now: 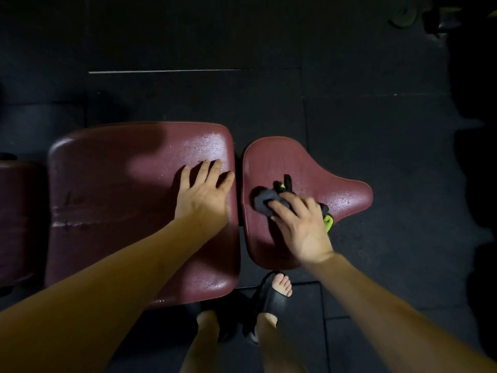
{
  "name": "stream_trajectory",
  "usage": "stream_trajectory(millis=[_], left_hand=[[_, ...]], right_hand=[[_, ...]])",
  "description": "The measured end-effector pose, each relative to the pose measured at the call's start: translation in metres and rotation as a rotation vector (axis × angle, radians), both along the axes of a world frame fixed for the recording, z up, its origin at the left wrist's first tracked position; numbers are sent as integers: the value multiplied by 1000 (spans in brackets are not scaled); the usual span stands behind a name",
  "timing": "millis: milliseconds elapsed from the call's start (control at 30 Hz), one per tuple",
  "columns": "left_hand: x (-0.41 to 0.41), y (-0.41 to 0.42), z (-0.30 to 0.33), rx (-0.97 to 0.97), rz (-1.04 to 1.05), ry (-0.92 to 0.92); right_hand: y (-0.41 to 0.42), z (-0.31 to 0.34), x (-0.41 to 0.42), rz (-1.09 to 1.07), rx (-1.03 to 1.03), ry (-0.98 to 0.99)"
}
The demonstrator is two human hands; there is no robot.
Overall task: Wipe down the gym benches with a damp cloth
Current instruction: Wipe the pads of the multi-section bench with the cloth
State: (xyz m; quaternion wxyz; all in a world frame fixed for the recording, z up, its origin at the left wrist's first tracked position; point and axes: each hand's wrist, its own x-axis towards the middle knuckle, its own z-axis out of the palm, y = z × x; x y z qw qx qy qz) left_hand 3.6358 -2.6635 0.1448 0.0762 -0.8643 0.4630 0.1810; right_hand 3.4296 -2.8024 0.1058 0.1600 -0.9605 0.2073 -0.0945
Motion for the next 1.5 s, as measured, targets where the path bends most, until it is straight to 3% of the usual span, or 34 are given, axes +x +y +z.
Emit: stream_trajectory(millis=[67,200,500,733,800,900,1000,1067,1167,1300,1367,1500], left_hand=[[-1,-1,-3,-50,2,10],[-1,0,-6,-17,-27,-18],[8,6,-5,68,-6,56],[9,7,-11,40,-24,46],[13,3,-6,58,-24,86],[15,5,0,53,-4,106],[2,28,0,-61,-38,62],[-8,47,-2,-81,-58,27],[-17,57,-4,-14,-50,37],[-18,58,-3,-64,-16,34],[-18,61,-4,-85,5,38],[-25,73,-6,-152,28,80]], right_hand=[[-27,-3,33,-9,-21,-15],[-84,-3,108,-242,-8,-19],[-29,15,-1,-298,-25,36],[-77,-1,111,-341,-75,-5],[-62,-1,115,-299,-83,-7],[-13,-1,63,-53,-42,-26],[29,-1,-2,179,-1,42],[22,-2,-4,252,2,45],[-11,-3,55,244,-95,-15],[-30,1,130,41,-169,-29],[-15,3,115,24,-150,-51],[44,-9,1,275,-49,-24]])
